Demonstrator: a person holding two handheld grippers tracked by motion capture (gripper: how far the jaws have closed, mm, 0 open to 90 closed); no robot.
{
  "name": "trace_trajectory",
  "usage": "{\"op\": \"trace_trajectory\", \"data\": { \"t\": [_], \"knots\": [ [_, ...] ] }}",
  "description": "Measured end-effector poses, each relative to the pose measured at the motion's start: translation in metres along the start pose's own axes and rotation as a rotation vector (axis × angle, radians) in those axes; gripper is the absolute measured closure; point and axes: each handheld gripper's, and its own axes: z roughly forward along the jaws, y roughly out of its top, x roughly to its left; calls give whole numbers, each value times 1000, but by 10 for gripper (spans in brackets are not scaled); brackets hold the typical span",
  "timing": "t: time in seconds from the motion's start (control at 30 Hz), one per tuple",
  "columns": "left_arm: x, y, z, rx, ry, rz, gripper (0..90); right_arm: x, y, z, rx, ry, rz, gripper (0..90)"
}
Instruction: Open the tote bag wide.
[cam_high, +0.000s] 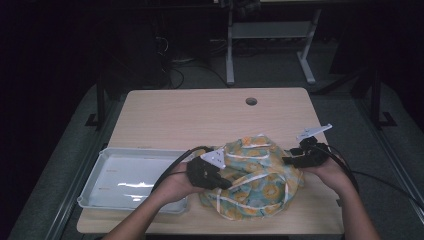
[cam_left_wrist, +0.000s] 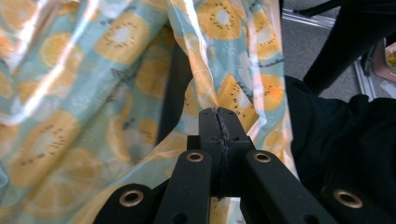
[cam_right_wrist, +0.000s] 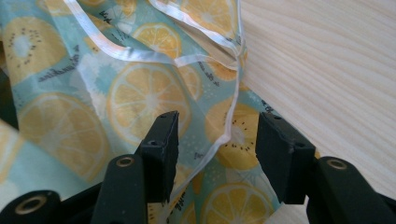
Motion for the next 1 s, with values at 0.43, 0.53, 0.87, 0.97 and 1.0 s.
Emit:
{"op": "trace_trajectory", "data": {
  "t": [0.43, 0.53, 0.87, 0.97, 1.0],
  "knots": [
    [-20, -16, 18, 52, -53, -1, 900, 2, 0, 2, 15, 1, -10, 482],
    [-23, -19, 24, 74, -53, 1, 900, 2, -1, 2, 18, 0, -11, 482],
    [-17, -20, 35, 128, -6, 18, 900, 2, 0, 1, 14, -1, -7, 481],
    [-11, -19, 36, 136, 17, 11, 900, 1, 0, 0, 5, -3, -10, 481],
    [-8, -19, 36, 139, 26, 13, 900, 1, 0, 0, 4, -2, -6, 481]
  ]
}}
